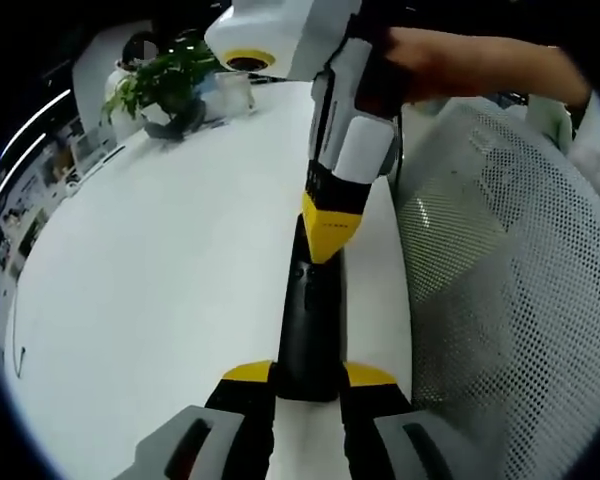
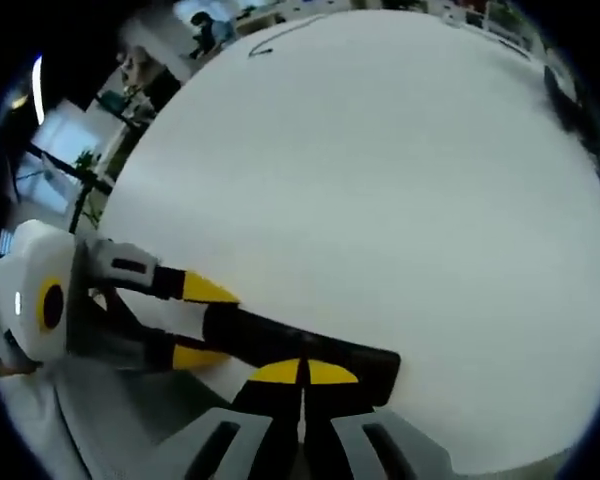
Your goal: Press the specified remote control buttons in sequence, fully releasing each button before pressing the next.
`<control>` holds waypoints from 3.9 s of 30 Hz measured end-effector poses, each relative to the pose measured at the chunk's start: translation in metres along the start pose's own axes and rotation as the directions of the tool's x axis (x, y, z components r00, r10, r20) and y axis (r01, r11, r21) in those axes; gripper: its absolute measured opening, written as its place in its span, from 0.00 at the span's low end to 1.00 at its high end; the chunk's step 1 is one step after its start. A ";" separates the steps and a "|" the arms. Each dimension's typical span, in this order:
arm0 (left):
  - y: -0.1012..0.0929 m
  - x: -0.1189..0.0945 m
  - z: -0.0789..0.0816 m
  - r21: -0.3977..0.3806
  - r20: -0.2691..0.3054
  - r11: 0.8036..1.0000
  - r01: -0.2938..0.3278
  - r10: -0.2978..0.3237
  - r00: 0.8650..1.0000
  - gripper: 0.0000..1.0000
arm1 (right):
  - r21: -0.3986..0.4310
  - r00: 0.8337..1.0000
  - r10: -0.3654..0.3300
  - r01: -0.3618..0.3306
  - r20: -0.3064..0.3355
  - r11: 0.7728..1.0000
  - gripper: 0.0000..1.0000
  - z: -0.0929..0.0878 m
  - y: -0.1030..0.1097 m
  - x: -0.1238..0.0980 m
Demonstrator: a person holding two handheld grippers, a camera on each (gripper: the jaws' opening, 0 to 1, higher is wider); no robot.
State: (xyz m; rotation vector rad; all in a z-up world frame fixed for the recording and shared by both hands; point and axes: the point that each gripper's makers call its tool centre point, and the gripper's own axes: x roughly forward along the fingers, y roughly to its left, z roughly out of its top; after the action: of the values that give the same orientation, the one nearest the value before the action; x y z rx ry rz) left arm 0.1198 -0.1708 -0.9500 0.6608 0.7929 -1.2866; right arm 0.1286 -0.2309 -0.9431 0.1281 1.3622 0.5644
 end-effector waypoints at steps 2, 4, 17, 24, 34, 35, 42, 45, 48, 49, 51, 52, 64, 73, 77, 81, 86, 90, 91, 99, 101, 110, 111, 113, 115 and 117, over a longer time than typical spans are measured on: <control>0.000 0.000 0.000 -0.017 0.004 1.000 -0.009 0.009 1.000 0.24 | 0.048 1.000 0.023 -0.023 0.008 0.999 0.00 0.000 0.000 0.000; 0.000 0.000 0.001 -0.024 0.013 1.000 -0.015 0.015 1.000 0.24 | 0.079 0.999 0.047 -0.048 0.014 0.996 0.00 0.000 -0.001 -0.001; 0.001 0.000 0.001 0.008 0.055 1.000 0.008 -0.008 0.998 0.23 | 0.103 0.999 0.040 -0.042 0.020 0.994 0.00 -0.004 -0.001 -0.006; 0.001 0.001 0.000 0.014 0.052 1.000 0.016 -0.016 0.999 0.23 | 0.064 1.000 0.010 -0.009 -0.003 0.998 0.00 -0.010 -0.009 -0.010; 0.001 0.001 0.000 0.015 0.050 1.000 0.018 -0.019 0.999 0.23 | 0.033 0.999 -0.001 0.002 -0.034 0.999 0.00 -0.011 -0.006 -0.007; 0.001 0.001 0.000 0.014 0.050 1.000 0.018 -0.019 0.999 0.23 | 0.030 0.999 -0.006 0.007 -0.037 1.000 0.00 -0.011 -0.006 -0.006; 0.001 0.001 0.000 0.015 0.046 1.000 0.020 -0.020 0.999 0.24 | -0.010 0.998 -0.034 0.034 -0.049 0.999 0.00 -0.013 -0.007 -0.005; 0.000 0.001 0.000 0.020 0.044 1.000 0.021 -0.021 0.999 0.24 | 0.001 0.998 -0.039 0.039 -0.046 0.999 0.00 -0.013 -0.008 -0.005; 0.000 0.001 0.000 0.024 0.041 0.999 0.022 -0.023 0.999 0.24 | -0.016 0.997 -0.068 0.068 -0.046 0.998 0.00 -0.014 -0.006 -0.004; 0.000 0.001 0.000 0.026 0.040 0.999 0.023 -0.024 0.999 0.24 | -0.020 0.996 -0.074 0.073 -0.046 0.997 0.00 -0.014 -0.007 -0.004; 0.000 0.001 0.000 0.027 0.039 0.999 0.024 -0.025 0.999 0.24 | -0.035 0.996 -0.080 0.079 -0.049 0.996 0.00 -0.014 -0.008 -0.003; 0.000 0.001 0.000 0.028 0.039 0.999 0.025 -0.026 0.999 0.24 | -0.042 0.996 -0.080 0.077 -0.050 0.996 0.00 -0.014 -0.008 -0.003; -0.001 0.001 0.000 0.030 0.042 0.999 0.025 -0.026 0.999 0.24 | -0.021 0.996 -0.069 0.067 -0.062 0.998 0.00 -0.012 -0.008 -0.009; -0.001 0.001 0.000 0.033 0.033 0.999 0.029 -0.030 0.999 0.24 | -0.061 0.996 -0.076 0.073 -0.040 0.995 0.00 -0.001 -0.007 -0.008; -0.001 0.001 0.000 0.032 0.032 0.999 0.029 -0.030 0.999 0.24 | -0.086 0.993 -0.098 0.092 -0.069 0.992 0.00 -0.005 -0.008 -0.004; -0.001 0.001 0.000 0.031 0.031 0.999 0.029 -0.030 0.999 0.24 | -0.100 0.993 -0.102 0.096 -0.064 0.990 0.00 -0.004 -0.008 -0.004; -0.001 0.000 0.000 0.033 0.025 0.999 0.030 -0.031 0.999 0.24 | -0.130 0.990 -0.123 0.114 -0.062 0.985 0.00 -0.004 -0.008 -0.004; -0.001 0.000 0.000 0.030 0.026 0.999 0.030 -0.031 0.999 0.24 | -0.150 0.990 -0.129 0.119 -0.061 0.982 0.00 -0.004 -0.009 -0.004; -0.001 0.001 0.000 0.029 0.027 0.999 0.030 -0.031 0.999 0.24 | -0.163 0.990 -0.130 0.119 -0.058 0.979 0.00 -0.004 -0.009 -0.004; -0.001 0.000 0.001 0.034 0.022 0.999 0.032 -0.033 0.999 0.24 | -0.179 0.997 -0.080 0.074 -0.025 0.981 0.00 -0.004 -0.010 -0.005; -0.001 0.000 0.001 0.033 0.023 0.999 0.031 -0.032 0.999 0.24 | -0.136 0.997 -0.080 0.077 -0.018 0.988 0.00 -0.004 -0.010 -0.005; -0.001 0.001 0.000 0.037 0.023 0.999 0.034 -0.035 0.999 0.23 | -0.107 0.995 -0.063 0.054 -0.083 0.993 0.00 0.007 -0.002 -0.007; -0.001 0.001 0.001 0.040 0.017 0.999 0.035 -0.036 0.999 0.23 | -0.102 0.995 -0.053 0.045 -0.080 0.994 0.00 0.010 0.001 -0.008; -0.001 0.001 0.001 0.045 0.008 0.998 0.038 -0.039 0.999 0.23 | -0.103 0.996 -0.043 0.036 -0.076 0.994 0.00 0.015 0.006 -0.009; -0.001 0.001 0.000 0.046 0.006 0.998 0.039 -0.039 0.999 0.23 | -0.103 0.997 -0.035 0.027 -0.074 0.994 0.00 0.018 0.009 -0.008; -0.002 0.000 0.000 0.042 0.009 0.998 0.038 -0.039 0.999 0.23 | -0.100 0.996 -0.019 0.011 -0.082 0.995 0.00 0.020 0.014 -0.005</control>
State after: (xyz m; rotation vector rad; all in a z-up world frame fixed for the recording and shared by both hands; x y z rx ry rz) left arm 0.1183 -0.1715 -0.9501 0.6752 0.7760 -1.3437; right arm 0.1429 -0.2166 -0.9281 0.0141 1.4114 0.6295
